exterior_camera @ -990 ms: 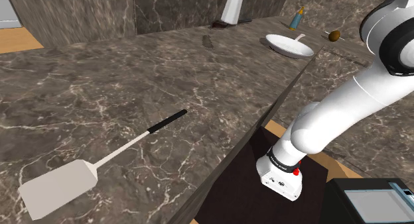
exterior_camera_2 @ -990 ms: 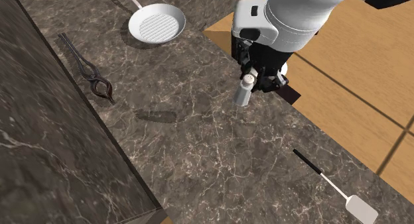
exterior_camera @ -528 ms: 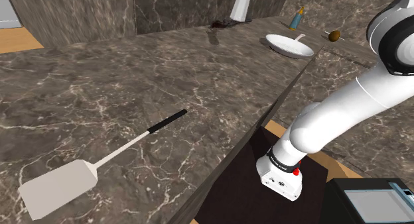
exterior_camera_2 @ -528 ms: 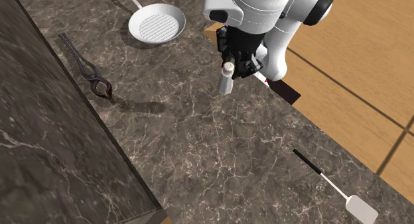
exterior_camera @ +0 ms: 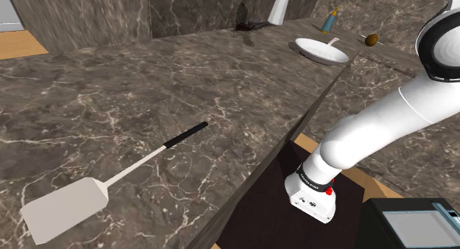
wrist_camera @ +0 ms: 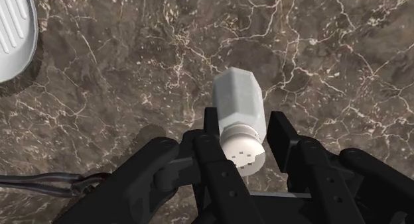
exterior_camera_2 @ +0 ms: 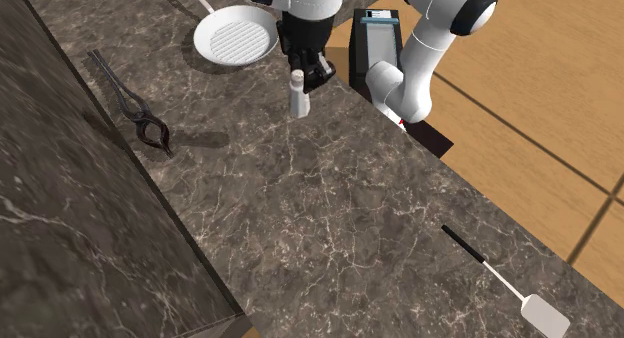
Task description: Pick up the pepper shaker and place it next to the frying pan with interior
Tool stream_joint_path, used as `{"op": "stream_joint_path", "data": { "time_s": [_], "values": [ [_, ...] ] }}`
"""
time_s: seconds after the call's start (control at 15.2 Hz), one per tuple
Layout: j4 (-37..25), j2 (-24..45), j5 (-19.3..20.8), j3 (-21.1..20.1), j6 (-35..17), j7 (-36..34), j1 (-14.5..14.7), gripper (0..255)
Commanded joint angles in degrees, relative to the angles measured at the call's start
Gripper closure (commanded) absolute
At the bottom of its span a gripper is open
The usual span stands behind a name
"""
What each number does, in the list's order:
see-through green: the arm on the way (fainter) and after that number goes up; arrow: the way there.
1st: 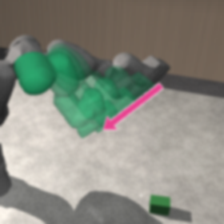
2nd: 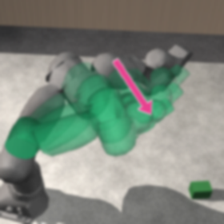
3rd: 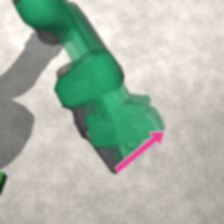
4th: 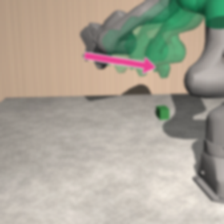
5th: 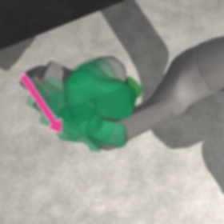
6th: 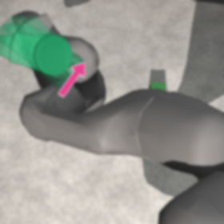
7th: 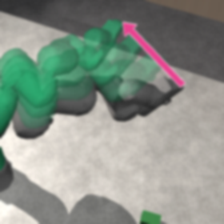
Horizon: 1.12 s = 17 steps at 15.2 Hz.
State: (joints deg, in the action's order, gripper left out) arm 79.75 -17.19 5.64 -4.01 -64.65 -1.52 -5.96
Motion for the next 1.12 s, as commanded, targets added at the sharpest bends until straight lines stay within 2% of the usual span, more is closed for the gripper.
{"op": "stream_joint_path", "data": {
  "time_s": [0.0,0.53,1.06],
  "values": [
    [-0.12,0.4,0.55,2.1,-0.63,3.17,-0.85,255],
    [-2.06,4.59,1.81,10.31,-4.2,15.12,-4.56,255],
    [-9.97,13.62,0.23,18.25,-6.43,26.98,-9.14,255]
  ]
}}
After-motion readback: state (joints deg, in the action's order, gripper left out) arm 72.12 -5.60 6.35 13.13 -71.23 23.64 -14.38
